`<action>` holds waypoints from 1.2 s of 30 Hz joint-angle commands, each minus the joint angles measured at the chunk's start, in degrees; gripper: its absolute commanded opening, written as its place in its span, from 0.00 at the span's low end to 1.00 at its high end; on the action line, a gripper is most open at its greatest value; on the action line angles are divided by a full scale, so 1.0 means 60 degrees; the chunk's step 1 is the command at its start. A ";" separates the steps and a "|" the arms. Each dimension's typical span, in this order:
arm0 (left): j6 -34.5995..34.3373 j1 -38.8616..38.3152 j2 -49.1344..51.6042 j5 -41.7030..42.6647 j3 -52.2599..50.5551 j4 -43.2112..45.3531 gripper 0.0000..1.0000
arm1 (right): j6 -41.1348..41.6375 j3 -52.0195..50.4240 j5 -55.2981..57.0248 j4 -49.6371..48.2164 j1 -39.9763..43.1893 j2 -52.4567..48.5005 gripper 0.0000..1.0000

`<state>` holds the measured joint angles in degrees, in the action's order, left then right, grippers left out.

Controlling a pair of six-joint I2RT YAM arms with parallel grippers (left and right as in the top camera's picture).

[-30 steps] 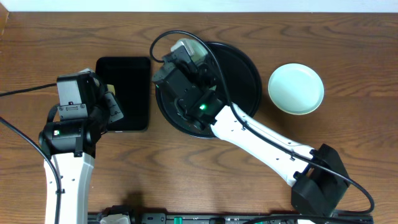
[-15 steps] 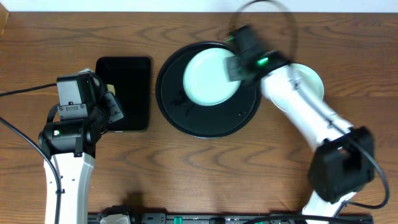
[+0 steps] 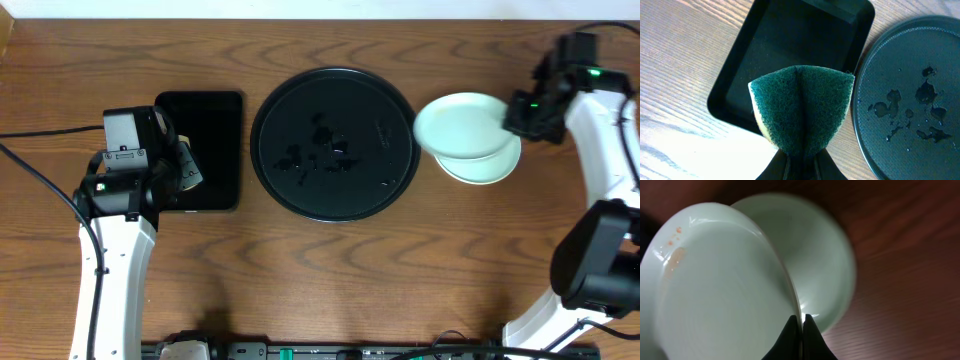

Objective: Clean dirty plates on tray and stack at the side
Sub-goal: 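Lift the plate with the right gripper and carry it right, then set the plate on the plate stack and release it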

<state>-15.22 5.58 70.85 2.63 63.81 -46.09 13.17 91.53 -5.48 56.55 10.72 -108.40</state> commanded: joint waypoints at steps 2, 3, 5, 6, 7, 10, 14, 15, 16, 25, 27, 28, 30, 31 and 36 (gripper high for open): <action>0.0022 0.0040 -0.0011 -0.0051 0.0025 0.0011 0.08 | -0.0040 -0.0477 -0.0240 -0.0364 0.0670 0.0022 0.01; 0.0022 0.0040 -0.0011 -0.0051 0.0025 0.0011 0.08 | 0.0058 -0.0630 -0.0248 -0.0514 0.0772 0.0022 0.01; 0.0022 0.0040 -0.0011 -0.0051 0.0025 0.0015 0.08 | 0.0171 -0.0984 -0.0382 -0.0911 0.0882 0.0022 0.01; 0.0022 0.0040 -0.0011 -0.0051 0.0025 0.0015 0.08 | 0.0164 -0.1126 -0.0546 -0.1086 0.0892 0.0022 0.01; 0.0022 0.0040 -0.0011 -0.0055 0.0025 0.0018 0.08 | 0.0149 -0.1239 -0.0739 -0.1209 0.0889 0.0022 0.01; 0.0022 0.0040 -0.0011 -0.0058 0.0025 0.0047 0.08 | 0.0153 -0.1439 -0.0980 -0.1348 0.0820 0.0022 0.02; 0.0022 0.0040 -0.0011 -0.0062 0.0025 0.0055 0.08 | 0.0153 -0.1588 -0.0871 -0.1395 0.0772 0.0022 0.30; 0.0022 0.0040 -0.0007 -0.0062 0.0025 0.0058 0.08 | 0.0157 -0.1625 -0.0798 -0.1410 0.0772 0.0022 0.52; 0.0022 0.0040 -0.0007 -0.0062 0.0025 0.0066 0.08 | 0.0153 -0.1636 -0.0747 -0.1424 0.0772 0.0022 0.63; 0.0022 0.0040 0.0018 -0.0131 0.0025 0.0197 0.17 | -0.2040 -0.1639 -0.3093 -0.1399 0.0346 0.0022 0.71; 0.0022 0.0040 0.0040 -0.0131 0.0025 0.0244 0.17 | -0.2503 -0.1639 -0.3508 -0.1468 -0.0073 0.0022 0.73; 0.0022 0.0040 0.0058 -0.0131 0.0025 0.0262 0.22 | -0.2619 -0.1639 -0.3519 -0.1512 -0.0328 0.0022 0.73; 0.0022 0.0040 0.0102 -0.0131 0.0025 0.0266 0.28 | -0.3031 -0.1639 -0.3483 -0.1574 -0.0965 0.0022 0.75; 0.0025 0.0040 0.0135 -0.0131 0.0025 0.0262 0.34 | -0.3326 -0.1639 -0.3479 -0.1603 -0.1348 0.0022 0.76; 0.0095 0.0040 0.0328 -0.0131 0.0025 0.0266 0.41 | -0.3417 -0.1639 -0.2157 -0.1949 -0.3206 0.0022 0.80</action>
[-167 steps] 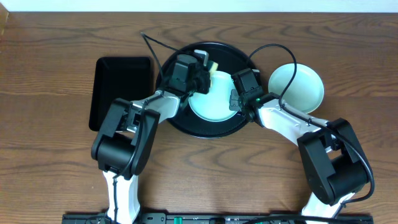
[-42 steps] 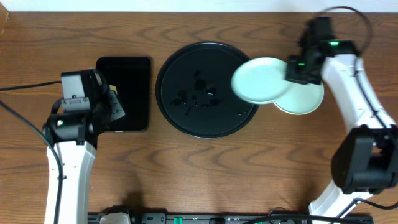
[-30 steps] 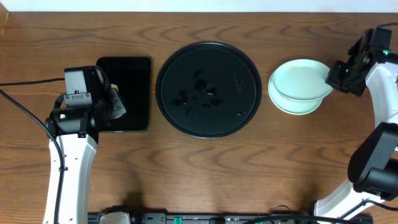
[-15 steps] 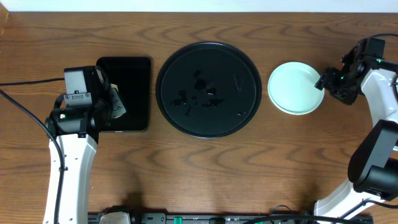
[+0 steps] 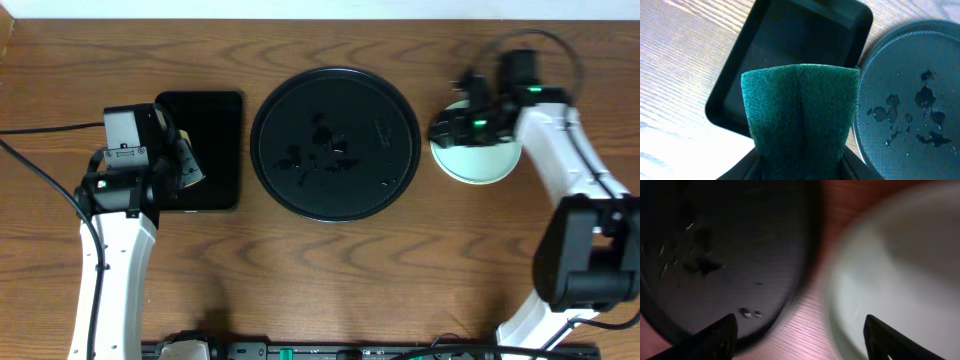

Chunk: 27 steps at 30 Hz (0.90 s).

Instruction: Clean dirty plates on tray and stack at the side

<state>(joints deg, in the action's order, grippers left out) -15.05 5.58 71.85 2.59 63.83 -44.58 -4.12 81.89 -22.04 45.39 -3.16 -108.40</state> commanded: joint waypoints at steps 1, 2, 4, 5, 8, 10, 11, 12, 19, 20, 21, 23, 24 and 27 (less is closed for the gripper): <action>0.0066 0.0040 0.0204 -0.0127 0.0022 0.0015 0.41 | -0.0532 -0.0033 0.0852 -0.0142 -0.1198 0.0022 0.80; 0.0066 0.0040 0.0248 -0.0127 0.0022 0.0015 0.41 | -0.0532 -0.0033 0.1100 -0.0197 -0.1574 0.0022 0.80; 0.0066 0.0040 0.0324 -0.0175 0.0022 0.0033 0.41 | -0.0535 -0.0033 0.1359 -0.0317 -0.2299 0.0022 0.82; 0.0062 0.0040 0.0372 -0.0321 0.0022 0.0051 0.42 | -0.0535 -0.0033 0.1439 -0.0386 -0.2656 0.0022 0.83; 0.0062 0.0040 0.0528 -0.0841 0.0022 0.0131 0.42 | -0.0539 -0.0033 0.1577 -0.0645 -0.3694 0.0022 0.90; 0.0062 0.0040 0.0630 -0.0867 0.0022 0.0204 0.47 | -0.0532 -0.0033 0.1953 -0.0838 -0.4218 0.0022 0.93; 0.0062 0.0040 0.0685 -0.0867 0.0022 0.0237 0.48 | -0.0532 -0.0033 0.2226 -0.0947 -0.4477 0.0022 0.95; 0.0062 0.0040 0.0729 -0.0867 0.0022 0.0251 0.56 | -0.0528 -0.0033 0.2481 -0.1027 -0.4677 0.0022 0.99; 0.0058 0.0040 0.0925 -0.0761 0.0022 0.0302 0.83 | 0.1024 -0.0033 0.3781 -0.1286 -0.5096 0.0022 0.99; 0.0058 0.0040 0.0936 -0.0761 0.0022 0.0306 0.86 | 0.1188 -0.0033 0.3781 -0.1297 -0.5031 0.0022 0.99; 0.0058 0.0040 0.0936 -0.0765 0.0022 0.0306 0.86 | 0.1311 -0.0033 0.3781 -0.1297 -0.4958 0.0022 0.99; 0.0055 0.0040 0.0936 -0.0765 0.0022 0.0306 0.86 | 0.1574 -0.0033 0.3781 -0.1282 -0.4801 0.0022 0.99; 0.0055 0.0040 0.0936 -0.0765 0.0022 0.0299 0.86 | 0.1654 -0.0033 0.3781 -0.1246 -0.4725 0.0022 0.99; 0.0055 0.0040 0.0936 -0.0765 0.0022 0.0299 0.86 | 0.1643 -0.0033 0.3778 -0.1027 -0.4513 0.0022 0.99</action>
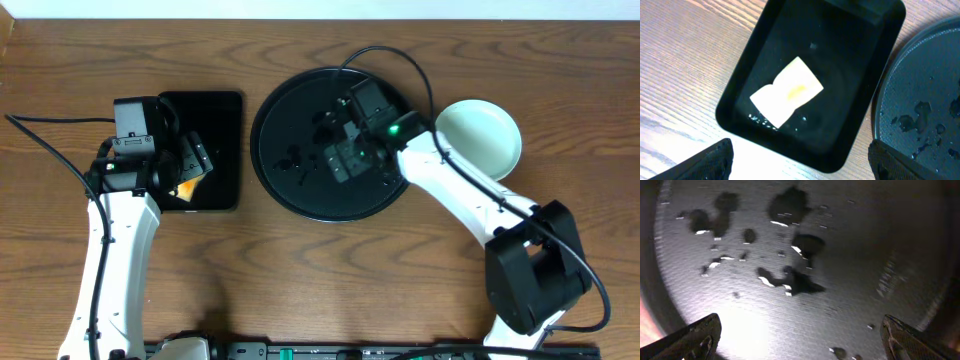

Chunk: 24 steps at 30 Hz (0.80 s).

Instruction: Clean dirty plates on tray and stack at the side

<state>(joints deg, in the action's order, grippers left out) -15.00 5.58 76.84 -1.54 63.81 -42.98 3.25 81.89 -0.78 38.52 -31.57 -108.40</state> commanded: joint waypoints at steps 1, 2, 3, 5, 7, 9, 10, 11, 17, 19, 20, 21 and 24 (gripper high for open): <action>0.0047 0.0040 0.0106 -0.0076 0.0025 0.0033 0.86 | 0.0415 -0.0033 0.0233 0.0204 0.0277 0.0022 0.99; 0.0051 0.0040 0.0106 -0.0076 0.0025 0.0033 0.86 | 0.0415 -0.0033 0.0233 0.0288 0.0324 0.0022 0.99; 0.0047 0.0040 0.0106 -0.0076 0.0025 0.0033 0.86 | 0.0415 -0.0033 0.0237 0.0357 0.0357 0.0022 0.99; 0.0047 0.0040 0.0106 -0.0080 0.0025 0.0033 0.86 | 0.0415 -0.0033 0.0237 0.0364 0.0390 0.0022 0.99; 0.0047 0.0040 0.0106 -0.0076 0.0025 0.0033 0.86 | 0.0415 -0.0033 0.0233 0.0364 0.0393 0.0022 0.99; 0.0047 0.0040 0.0106 -0.0080 0.0025 0.0033 0.87 | 0.0415 -0.0033 0.0233 0.0364 0.0375 0.0022 0.99; 0.0047 0.0040 0.0106 -0.0080 0.0025 0.0033 0.87 | 0.0415 -0.0033 0.0233 0.0364 0.0368 0.0022 0.99; 0.0047 0.0040 0.0106 -0.0080 0.0025 0.0033 0.87 | 0.0415 -0.0033 0.0233 0.0364 0.0361 0.0022 0.99; 0.0047 0.0040 0.0106 -0.0080 0.0025 0.0033 0.87 | 0.0415 -0.0033 0.0233 0.0364 0.0357 0.0022 0.99; 0.0051 0.0040 0.0106 -0.0076 0.0025 0.0033 0.87 | 0.0415 -0.0033 0.0233 0.0364 0.0357 0.0022 0.99; 0.0047 0.0040 0.0106 -0.0076 0.0025 0.0033 0.87 | 0.0415 -0.0033 0.0233 0.0364 0.0357 0.0022 0.99; 0.0047 0.0040 0.0106 -0.0080 0.0025 0.0033 0.87 | 0.0415 -0.0033 0.0233 0.0364 0.0353 0.0022 0.99; 0.0047 0.0040 0.0106 -0.0080 0.0025 0.0033 0.87 | 0.0415 -0.0033 0.0233 0.0364 0.0357 0.0022 0.99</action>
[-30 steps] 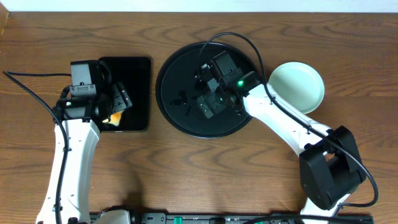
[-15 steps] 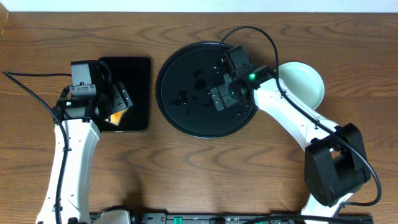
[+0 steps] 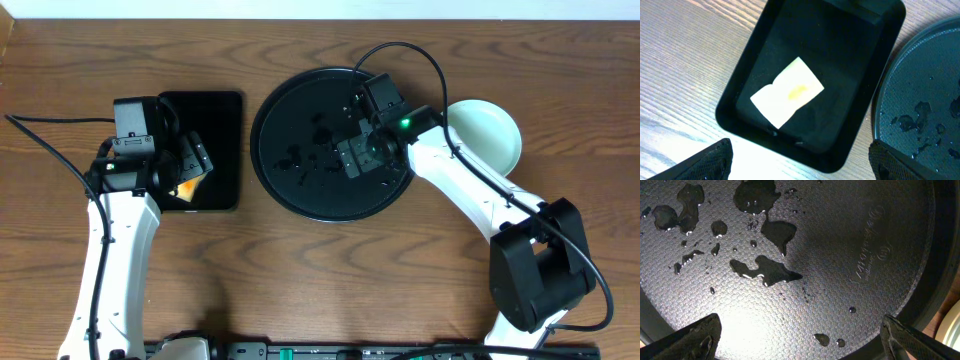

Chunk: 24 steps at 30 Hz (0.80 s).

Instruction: Clean dirty plates on tray and stack at the side

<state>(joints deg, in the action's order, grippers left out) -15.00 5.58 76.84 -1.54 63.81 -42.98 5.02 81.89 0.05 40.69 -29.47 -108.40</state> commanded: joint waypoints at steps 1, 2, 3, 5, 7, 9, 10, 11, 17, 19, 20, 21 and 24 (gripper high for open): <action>0.0047 0.0040 0.0106 -0.0076 0.0025 0.0033 0.87 | 0.0120 -0.0033 0.0095 0.0004 0.0007 0.0022 0.99; 0.0047 0.0040 0.0106 -0.0076 0.0025 0.0033 0.87 | 0.0120 -0.0033 0.0095 0.0004 0.0007 0.0022 0.99; 0.0047 0.0040 0.0106 -0.0080 0.0025 0.0033 0.87 | 0.0120 -0.0033 0.0095 0.0004 0.0004 0.0022 0.99; 0.0051 0.0040 0.0106 -0.0080 0.0025 0.0033 0.87 | 0.0120 -0.0033 0.0095 0.0004 0.0007 0.0022 0.99; 0.0047 0.0040 0.0106 -0.0076 0.0025 0.0033 0.87 | 0.0120 -0.0033 0.0095 0.0004 0.0007 0.0022 0.99; 0.0051 0.0040 0.0106 -0.0080 0.0025 0.0033 0.87 | 0.0033 -0.0033 0.0215 0.0011 0.0007 0.0022 0.99; 0.0051 0.0040 0.0106 -0.0080 0.0025 0.0033 0.87 | 0.0011 -0.0036 0.0357 0.0047 0.0022 0.0022 0.99; 0.0047 0.0040 0.0106 -0.0080 0.0025 0.0033 0.87 | 0.0011 -0.0036 0.0390 0.0073 0.0018 0.0040 0.99; 0.0047 0.0040 0.0106 -0.0076 0.0025 0.0033 0.87 | -0.0120 -0.0036 0.0634 0.0073 0.0000 0.0867 0.99; 0.0047 0.0040 0.0106 -0.0080 0.0025 0.0033 0.87 | -0.0415 -0.0036 0.0969 0.0015 0.0040 0.1410 0.99; 0.0047 0.0040 0.0106 -0.0076 0.0025 0.0033 0.87 | -0.0594 -0.0036 0.1115 -0.0073 0.0073 0.1734 0.99; 0.0047 0.0040 0.0106 -0.0080 0.0025 0.0033 0.87 | -0.0783 -0.0036 0.1249 -0.0211 0.0117 0.2080 0.99; 0.0047 0.0040 0.0106 -0.0080 0.0025 0.0033 0.87 | -0.1585 -0.0036 0.1351 -0.0627 0.0350 0.3428 0.99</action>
<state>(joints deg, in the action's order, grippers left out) -15.00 5.58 76.84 -1.54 63.81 -42.98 1.41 81.03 5.15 38.46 -29.19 -97.45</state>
